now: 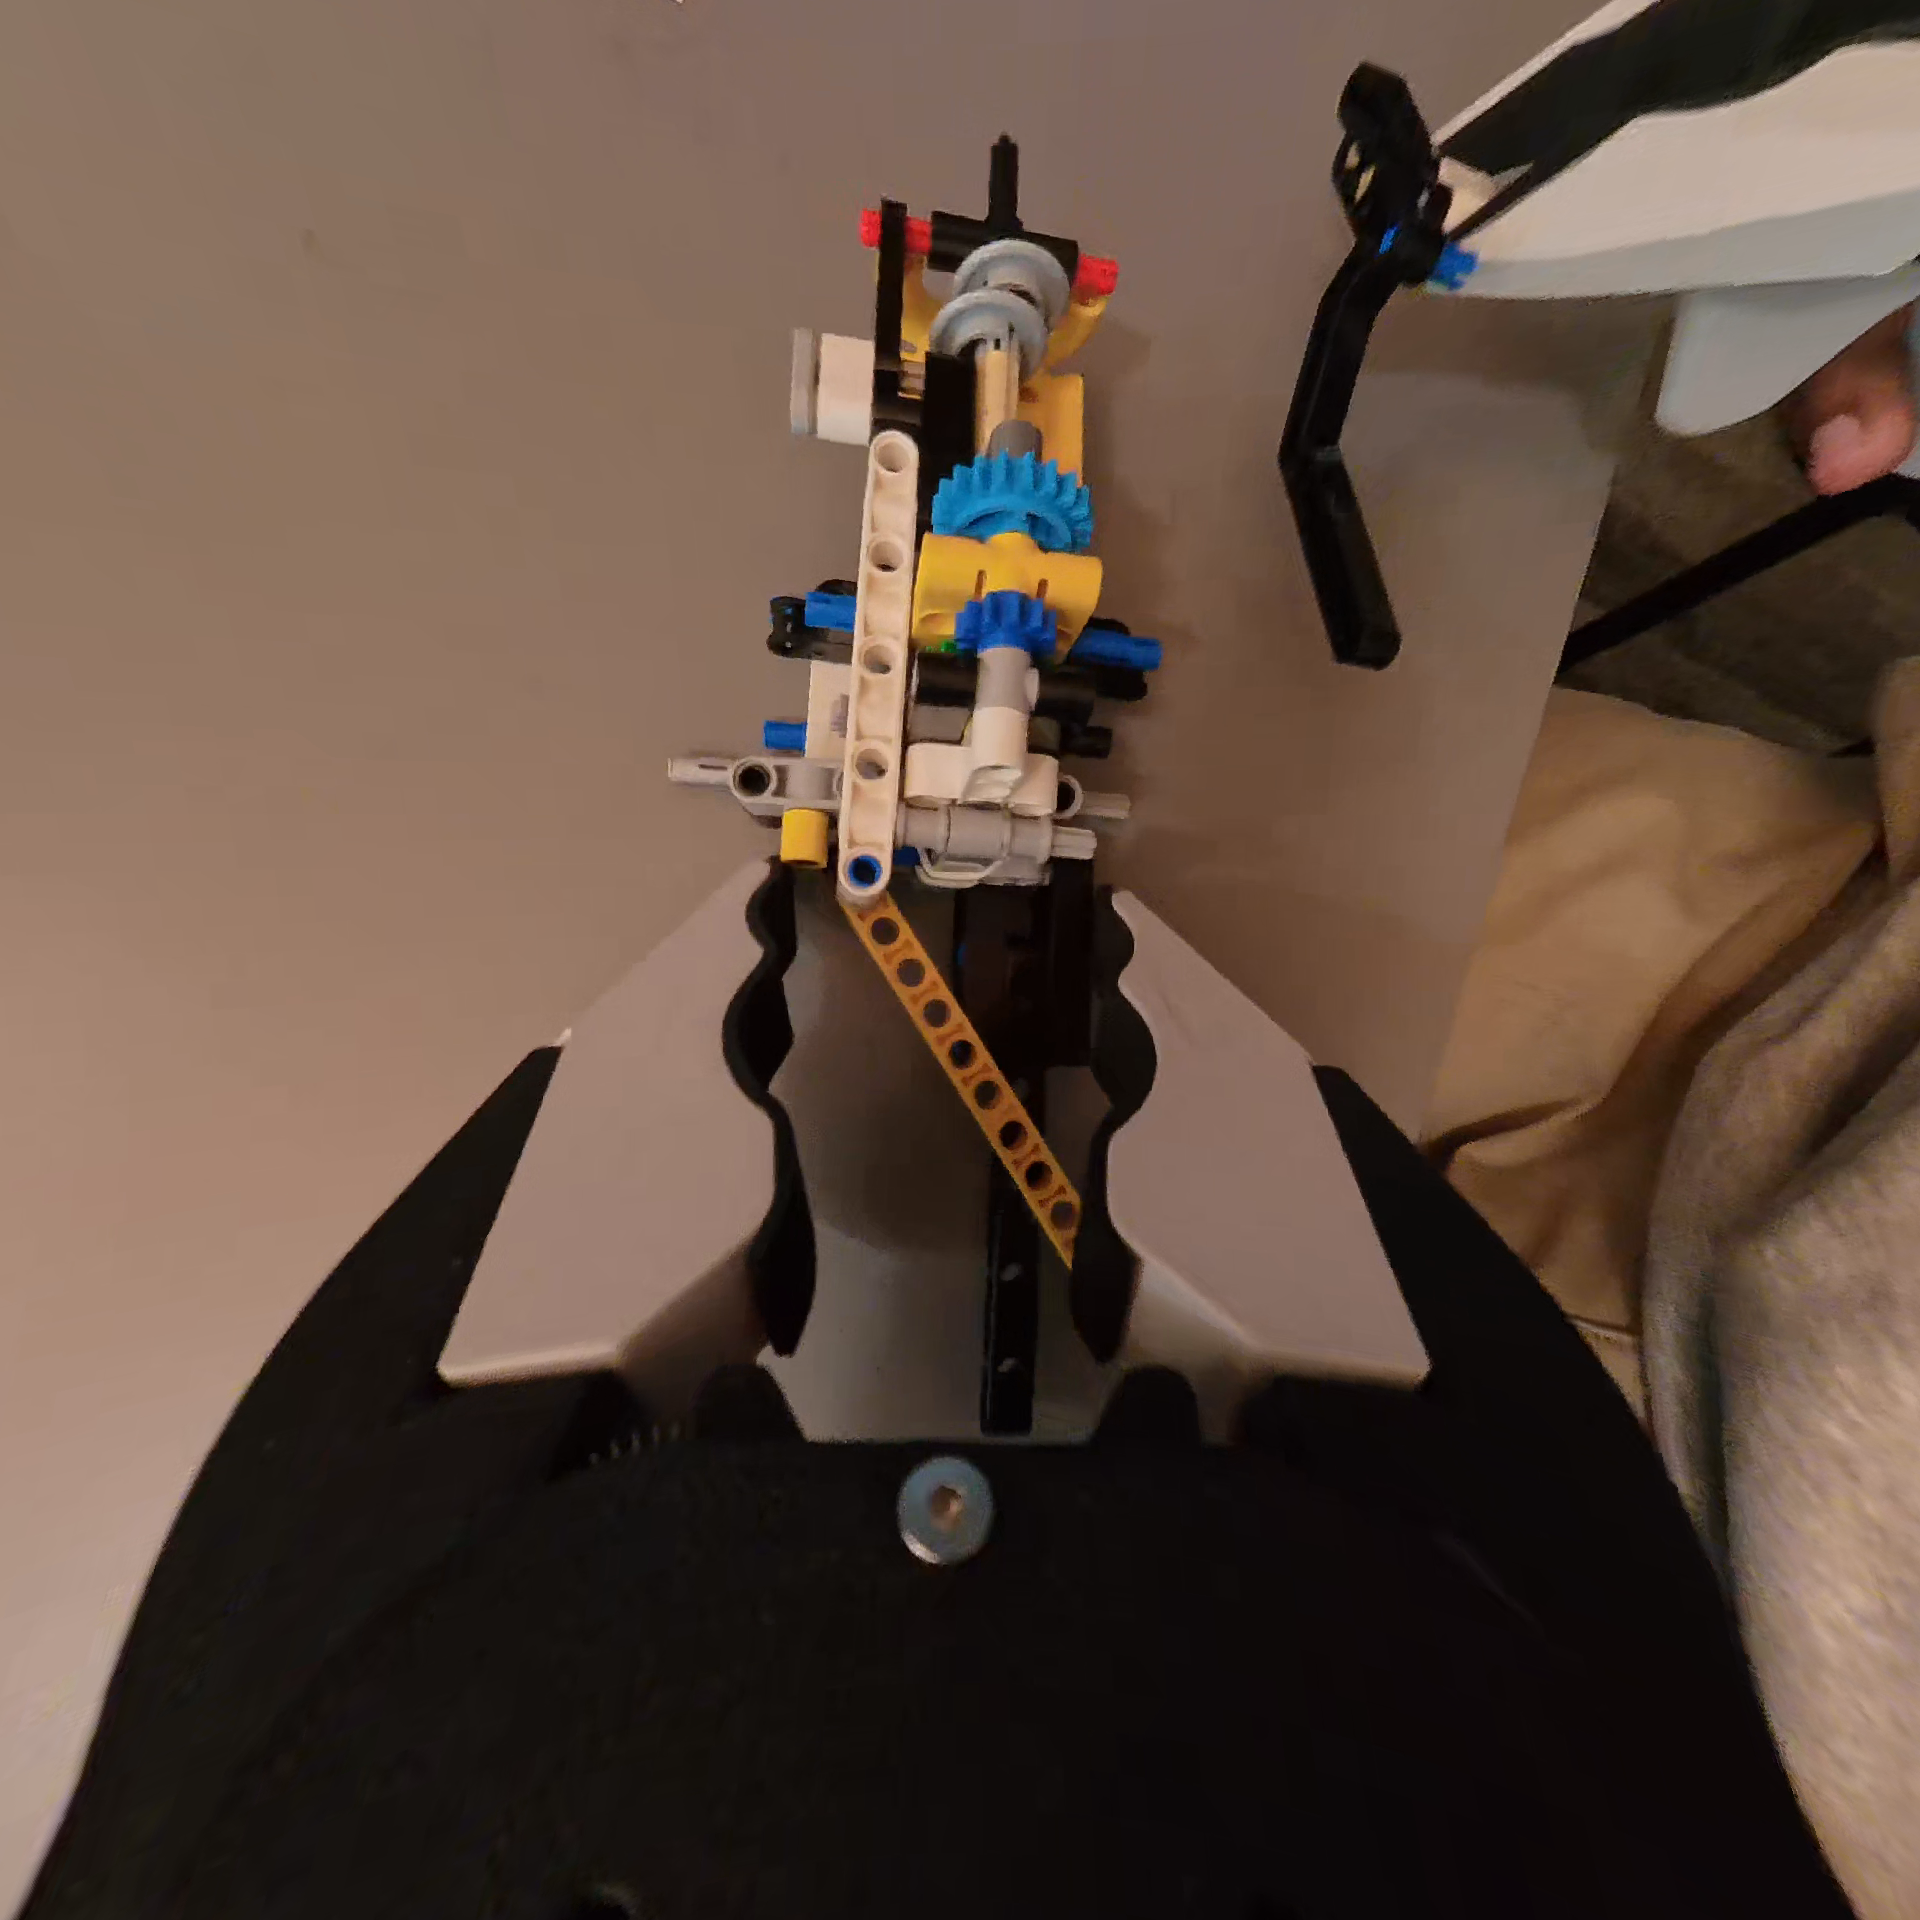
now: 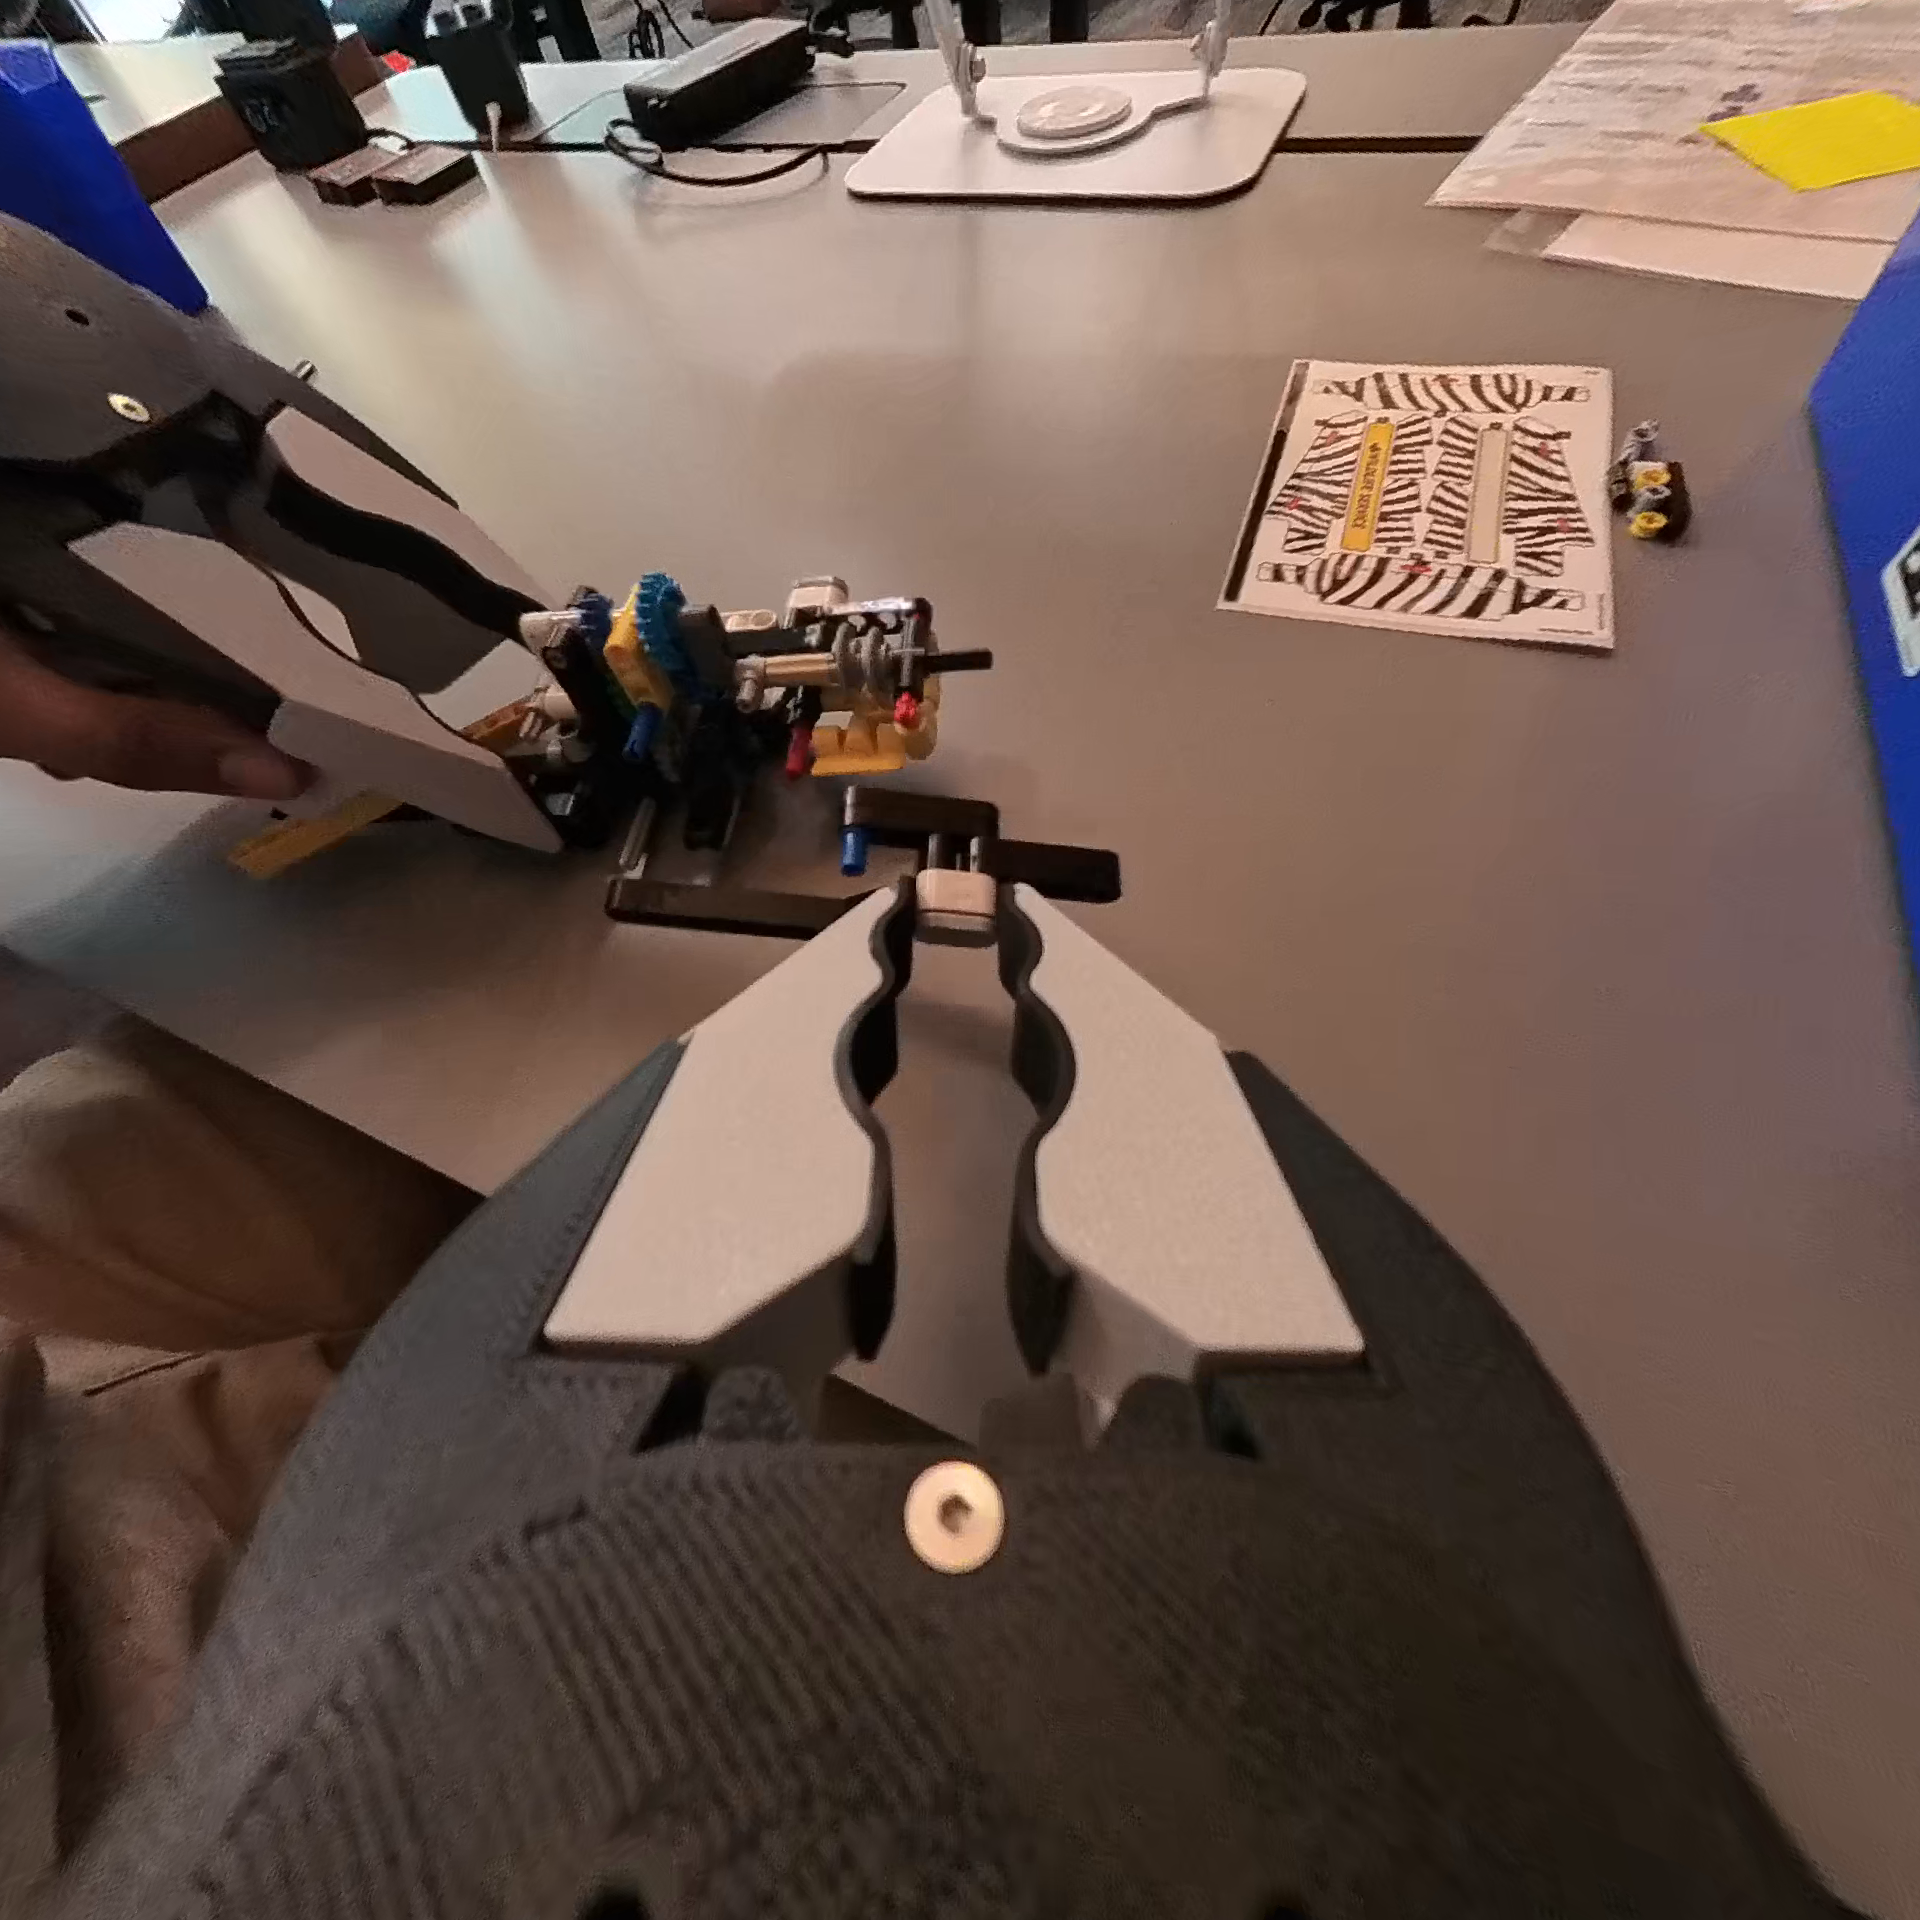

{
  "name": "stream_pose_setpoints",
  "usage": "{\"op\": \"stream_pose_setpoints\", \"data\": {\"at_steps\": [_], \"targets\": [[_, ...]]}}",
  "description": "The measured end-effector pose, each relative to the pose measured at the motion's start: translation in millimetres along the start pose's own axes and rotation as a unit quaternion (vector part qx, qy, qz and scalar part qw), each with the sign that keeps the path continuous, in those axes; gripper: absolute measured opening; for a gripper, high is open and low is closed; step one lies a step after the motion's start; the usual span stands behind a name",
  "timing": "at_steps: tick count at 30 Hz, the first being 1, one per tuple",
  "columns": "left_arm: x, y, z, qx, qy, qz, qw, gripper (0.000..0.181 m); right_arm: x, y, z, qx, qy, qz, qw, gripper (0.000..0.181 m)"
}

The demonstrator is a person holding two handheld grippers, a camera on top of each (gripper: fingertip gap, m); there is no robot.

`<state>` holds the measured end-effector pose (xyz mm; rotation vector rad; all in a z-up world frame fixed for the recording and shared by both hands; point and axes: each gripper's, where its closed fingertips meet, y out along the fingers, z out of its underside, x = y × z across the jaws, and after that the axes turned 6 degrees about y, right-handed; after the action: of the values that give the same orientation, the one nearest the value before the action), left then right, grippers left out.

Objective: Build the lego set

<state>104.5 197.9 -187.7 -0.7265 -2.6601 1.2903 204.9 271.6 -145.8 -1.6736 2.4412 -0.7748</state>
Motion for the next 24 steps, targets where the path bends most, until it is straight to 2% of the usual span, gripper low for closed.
{"op": "stream_pose_setpoints", "data": {"at_steps": [4,17,18,20,24], "targets": [[0.9,-1.8,-2.6,-0.025,-0.049,0.002,0.999,0.046,6.8,7.9,5.1,0.011,-0.019,0.007,1.0,0.014],[3.3,-4.1,-13.7,-0.1,-0.208,0.036,0.972,0.043,14.9,30.8,-5.8,0.011,-0.067,0.07,0.995,0.014],[2.8,-4.6,-14.4,-0.107,-0.214,0.045,0.97,0.034,15.9,32.5,-4.6,0.016,-0.066,0.069,0.995,0.014],[-0.9,-2.9,-14.8,-0.113,-0.223,0.063,0.966,0.034,17.4,34.8,-4.5,0.017,-0.062,0.068,0.996,0.014],[-1.2,-3.2,-15.3,-0.115,-0.214,0.056,0.968,0.036,17.1,36.3,-3.7,0.019,-0.071,0.071,0.995,0.014]]}}
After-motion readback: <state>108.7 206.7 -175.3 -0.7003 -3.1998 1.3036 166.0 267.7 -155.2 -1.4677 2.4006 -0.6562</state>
